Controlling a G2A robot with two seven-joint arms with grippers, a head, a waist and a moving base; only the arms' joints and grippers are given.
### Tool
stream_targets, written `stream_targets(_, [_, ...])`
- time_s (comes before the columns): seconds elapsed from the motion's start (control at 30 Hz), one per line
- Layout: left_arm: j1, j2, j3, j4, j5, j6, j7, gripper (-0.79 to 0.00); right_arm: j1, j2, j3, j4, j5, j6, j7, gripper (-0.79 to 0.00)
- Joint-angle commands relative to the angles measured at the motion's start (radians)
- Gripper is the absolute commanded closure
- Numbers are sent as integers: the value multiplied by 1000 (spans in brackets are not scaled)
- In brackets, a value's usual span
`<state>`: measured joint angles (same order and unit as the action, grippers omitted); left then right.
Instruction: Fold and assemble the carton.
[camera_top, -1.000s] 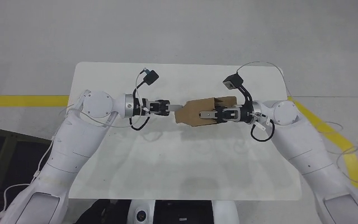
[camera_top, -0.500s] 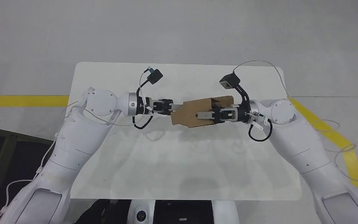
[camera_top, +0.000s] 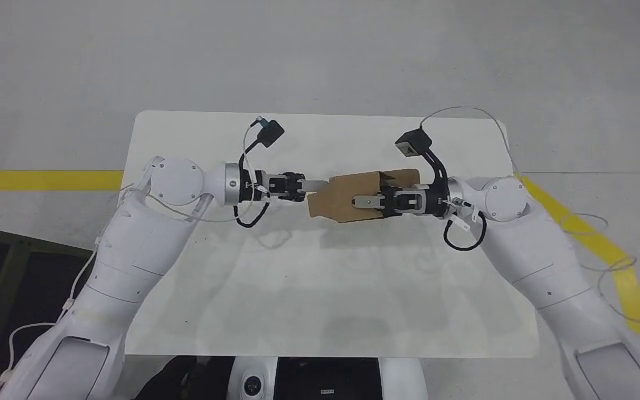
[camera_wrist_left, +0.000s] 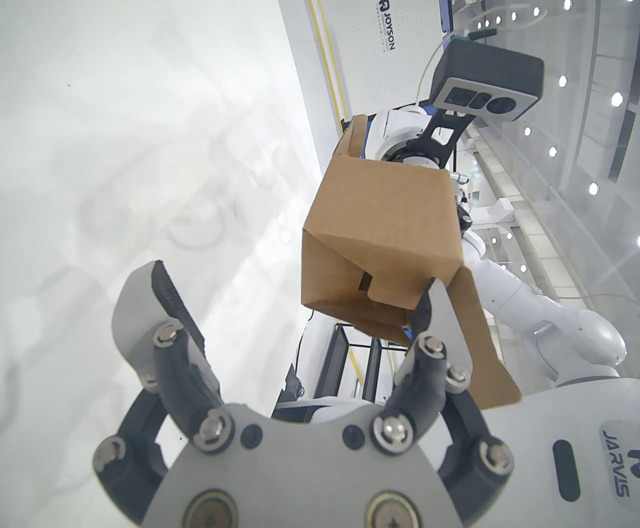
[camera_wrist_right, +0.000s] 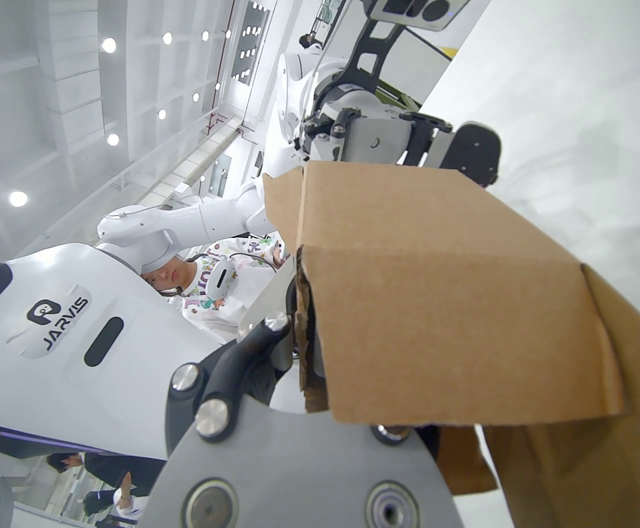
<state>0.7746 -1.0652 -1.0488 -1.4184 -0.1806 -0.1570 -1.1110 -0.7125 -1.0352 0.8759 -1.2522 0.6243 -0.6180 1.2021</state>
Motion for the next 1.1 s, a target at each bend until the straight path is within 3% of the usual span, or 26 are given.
stream_targets(0.0, [9, 5, -22, -7, 11, -10, 20, -785, 1, 3, 11, 19, -19, -9, -9, 0])
stream_targets(0.2, [51, 21, -85, -69, 35, -13, 64, -785, 9, 7, 35, 58, -92, -17, -23, 0])
stream_targets(0.37, [40, 20, -59, -114, 47, -5, 6, -785, 12, 4, 37, 59, -132, -11, -42, 0])
stream_targets(0.63, [-32, 4, 30, -58, 132, 34, -18, -785, 17, -3, 42, 54, -151, -7, -59, 0])
stream_targets(1.07, [-30, 7, 18, -6, 119, 50, -21, -785, 8, -7, 61, 34, -114, -14, -28, 0])
